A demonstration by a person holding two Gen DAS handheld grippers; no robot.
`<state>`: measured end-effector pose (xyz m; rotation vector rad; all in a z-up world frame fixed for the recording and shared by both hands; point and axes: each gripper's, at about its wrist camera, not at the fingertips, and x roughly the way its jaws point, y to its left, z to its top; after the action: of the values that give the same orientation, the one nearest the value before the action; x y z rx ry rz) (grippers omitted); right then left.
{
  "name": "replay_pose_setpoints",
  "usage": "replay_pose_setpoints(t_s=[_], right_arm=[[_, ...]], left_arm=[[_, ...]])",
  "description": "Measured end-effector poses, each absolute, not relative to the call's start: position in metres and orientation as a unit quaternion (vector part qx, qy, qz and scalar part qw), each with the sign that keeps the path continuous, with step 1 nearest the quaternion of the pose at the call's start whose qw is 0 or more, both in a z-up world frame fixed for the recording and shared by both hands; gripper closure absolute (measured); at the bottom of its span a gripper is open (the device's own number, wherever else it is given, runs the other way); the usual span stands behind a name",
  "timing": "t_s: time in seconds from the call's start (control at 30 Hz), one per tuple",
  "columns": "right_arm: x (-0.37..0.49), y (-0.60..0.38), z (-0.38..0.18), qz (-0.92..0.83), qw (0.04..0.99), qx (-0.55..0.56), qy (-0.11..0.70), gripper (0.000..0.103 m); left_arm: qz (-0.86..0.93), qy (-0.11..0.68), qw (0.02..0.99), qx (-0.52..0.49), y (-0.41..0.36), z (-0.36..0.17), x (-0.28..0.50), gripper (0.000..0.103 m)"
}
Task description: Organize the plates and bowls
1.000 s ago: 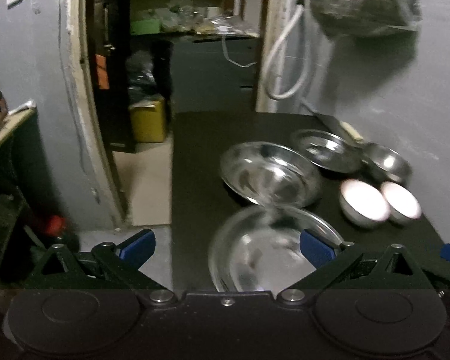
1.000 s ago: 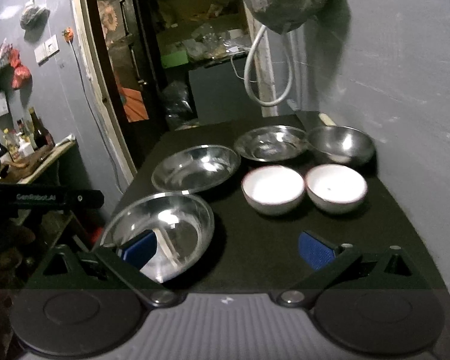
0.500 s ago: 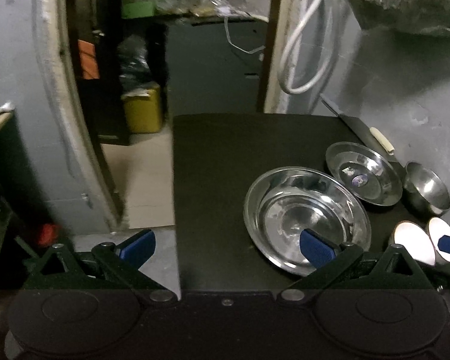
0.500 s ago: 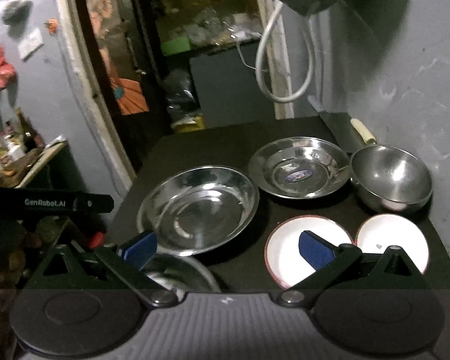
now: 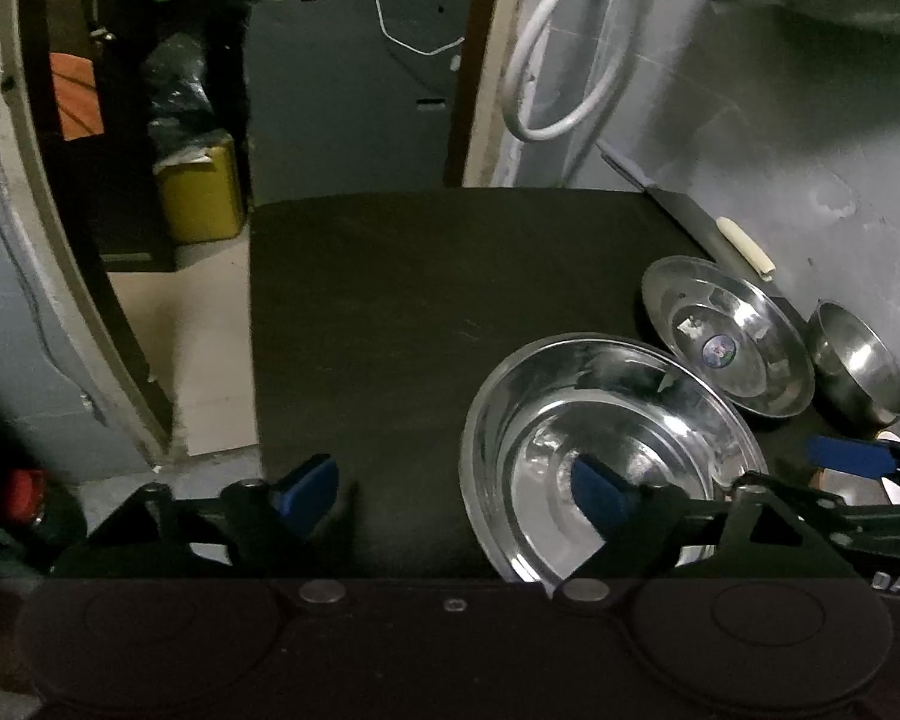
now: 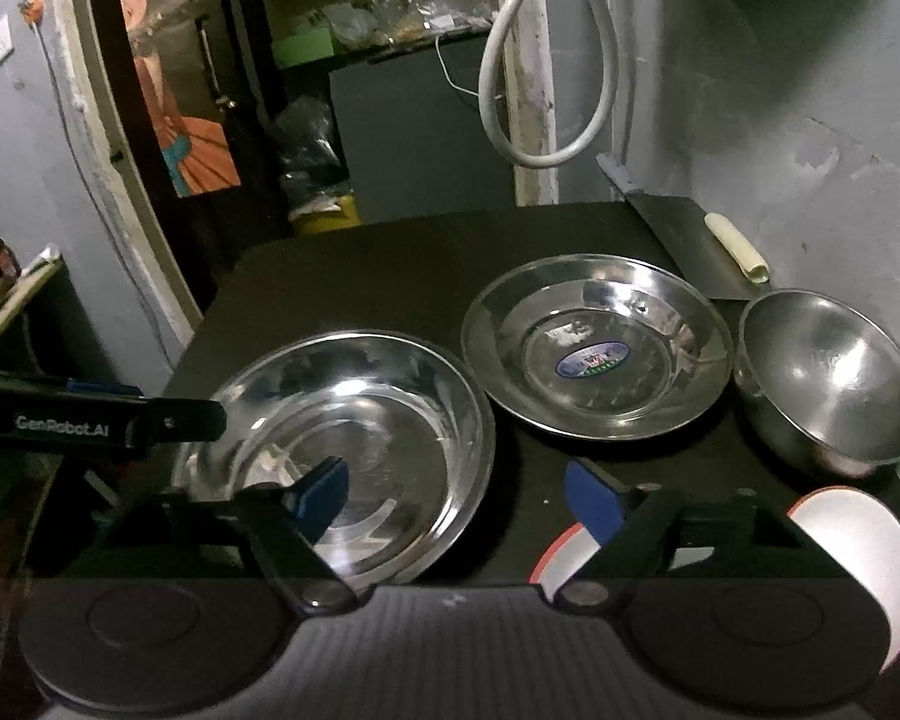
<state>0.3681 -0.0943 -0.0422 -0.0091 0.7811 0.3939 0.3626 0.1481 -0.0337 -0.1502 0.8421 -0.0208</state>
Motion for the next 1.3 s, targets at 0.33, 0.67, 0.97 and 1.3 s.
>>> replay_pose_setpoints(t_s=[0.33,0.67,0.97,1.3], right_arm=[[0.383,-0.084,-0.052,0.188,0.896,-0.024,0.401,0.059],[0.384,-0.084,-0.054,0.193,0.894,0.009,0.405,0.083],[0.376,-0.082,-0.031,0.215,0.903,0.037,0.370,0.085],[0.332,-0.107,-0.004,0.231,0.906,0.053,0.350,0.085]], left_arm=[[-0.028,0.440,0.893,-0.090,0.148,-0.049,0.371,0.064],[-0.009,0.441,0.892,-0.102,0.153,-0.048,0.369,0.086],[0.015,0.400,0.912,-0.093,0.163,-0.018,0.356,0.086],[-0.003,0.383,0.920,-0.081,0.149,0.007,0.312,0.086]])
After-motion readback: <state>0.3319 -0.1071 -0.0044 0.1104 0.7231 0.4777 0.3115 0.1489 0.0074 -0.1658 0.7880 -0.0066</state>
